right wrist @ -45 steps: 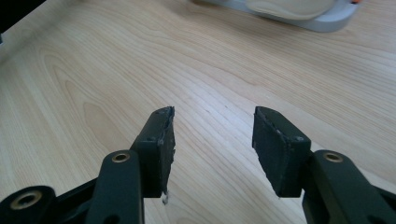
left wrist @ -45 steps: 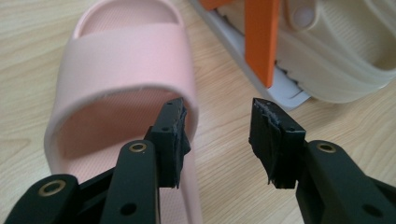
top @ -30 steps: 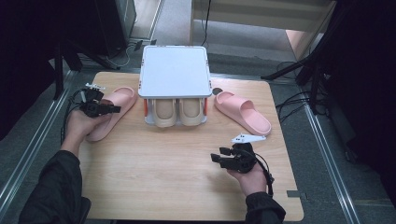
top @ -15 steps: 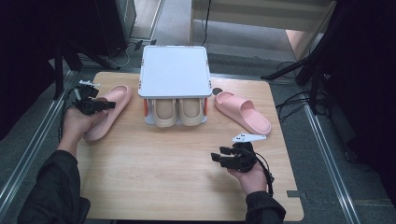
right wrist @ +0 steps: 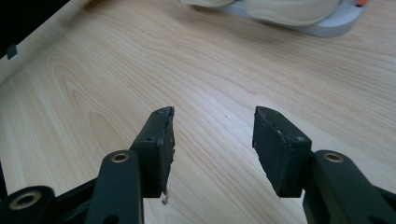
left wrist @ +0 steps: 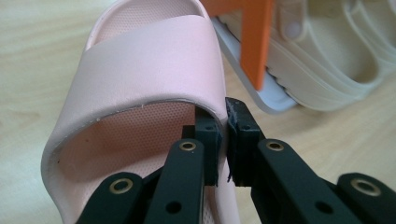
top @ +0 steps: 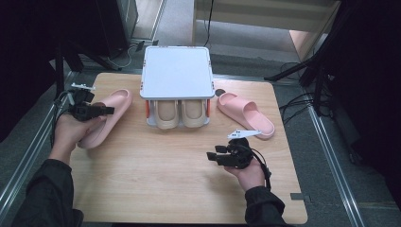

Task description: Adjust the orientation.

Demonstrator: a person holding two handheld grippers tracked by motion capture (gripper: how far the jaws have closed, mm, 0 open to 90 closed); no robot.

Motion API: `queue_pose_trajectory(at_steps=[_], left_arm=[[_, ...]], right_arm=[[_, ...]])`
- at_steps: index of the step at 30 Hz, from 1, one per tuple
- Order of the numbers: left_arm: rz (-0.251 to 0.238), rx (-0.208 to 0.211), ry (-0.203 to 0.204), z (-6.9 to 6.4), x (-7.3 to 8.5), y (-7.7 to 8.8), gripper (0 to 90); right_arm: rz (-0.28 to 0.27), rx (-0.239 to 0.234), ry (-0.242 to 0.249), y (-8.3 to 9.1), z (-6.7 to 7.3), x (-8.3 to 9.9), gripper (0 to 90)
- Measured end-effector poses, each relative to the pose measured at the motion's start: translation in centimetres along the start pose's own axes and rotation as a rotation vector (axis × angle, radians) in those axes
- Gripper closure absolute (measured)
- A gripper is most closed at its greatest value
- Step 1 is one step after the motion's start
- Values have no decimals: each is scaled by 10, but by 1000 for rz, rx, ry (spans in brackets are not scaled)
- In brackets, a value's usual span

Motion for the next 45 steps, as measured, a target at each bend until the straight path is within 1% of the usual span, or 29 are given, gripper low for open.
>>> queue_pose_trajectory(at_steps=[3, 7, 8, 9, 11, 12, 13, 15, 16, 17, 18, 20, 21, 22, 23, 24, 26, 28, 29, 30, 31, 33, 36, 37, 40, 41, 42, 43, 45], left_arm=[[-9, 10, 7, -3, 6, 4, 844], [-12, 4, -8, -16, 20, 14, 844], [-12, 4, -8, -16, 20, 14, 844], [-12, 0, -14, -23, 26, 18, 844], [-14, 2, -13, -25, 28, 18, 844], [-18, 4, -10, -33, 34, 20, 844], [-18, 4, -10, -33, 34, 20, 844], [-3, 4, -36, -49, 43, 20, 844], [-3, 4, -36, -49, 43, 20, 844], [-4, 4, -42, -53, 44, 20, 844], [-4, 14, -48, -62, 48, 20, 843], [2, 13, -63, -73, 52, 20, 843], [1, 12, -70, -77, 53, 20, 843], [1, 12, -70, -77, 53, 20, 843], [6, 20, -94, -89, 58, 20, 843], [6, 20, -94, -89, 58, 20, 843], [-3, 22, -112, -98, 61, 19, 843], [0, 15, -139, -111, 66, 19, 843], [-7, 21, -152, -121, 70, 19, 842], [-7, 21, -152, -121, 70, 19, 842], [-7, 29, -160, -127, 72, 18, 842], [-3, 50, -188, -141, 75, 15, 842], [11, 76, -213, -153, 76, 8, 841], [11, 76, -213, -153, 76, 8, 841], [32, 131, -225, -167, 78, -6, 840], [42, 127, -238, -169, 78, -9, 840], [68, 122, -262, -176, 79, -18, 840], [68, 122, -262, -176, 79, -18, 839], [71, 132, -274, -182, 79, -24, 840]], right_arm=[[6, -12, 10, -4, 2, -5, 490], [17, -24, 39, -10, 6, -16, 490], [19, -29, 44, -12, 6, -18, 490], [20, -33, 50, -13, 7, -19, 490], [20, -41, 50, -14, 8, -22, 490], [20, -46, 49, -14, 9, -25, 490], [20, -46, 49, -14, 9, -25, 490], [17, -52, 60, -16, 9, -30, 490], [16, -54, 61, -16, 10, -31, 490], [20, -50, 63, -16, 10, -32, 490], [23, -51, 66, -17, 10, -33, 489], [28, -49, 72, -19, 10, -35, 489], [29, -49, 78, -20, 10, -36, 490], [31, -50, 79, -20, 11, -37, 490], [31, -49, 84, -21, 11, -37, 489], [31, -49, 84, -21, 11, -37, 489], [33, -49, 88, -21, 12, -38, 489], [34, -50, 88, -21, 12, -39, 489], [33, -50, 86, -21, 12, -39, 490], [33, -50, 86, -21, 12, -39, 490], [30, -49, 88, -21, 12, -39, 490], [30, -49, 87, -20, 12, -39, 489], [32, -46, 84, -20, 11, -39, 489], [32, -46, 84, -20, 11, -39, 489], [31, -46, 86, -20, 11, -38, 490], [32, -45, 85, -20, 11, -38, 490], [35, -43, 79, -20, 11, -37, 490], [35, -43, 79, -20, 11, -37, 490], [31, -43, 82, -19, 10, -36, 490]])
Point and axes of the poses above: each handheld gripper's, and its own axes: y roughly backward along the jaws, x roughly out of its underside, z roughly to its left, the point moved 5 cm from there along -y, roughly forward along the jaws, and after that the axes turned 12 degrees about z, right-handed, at the moved point
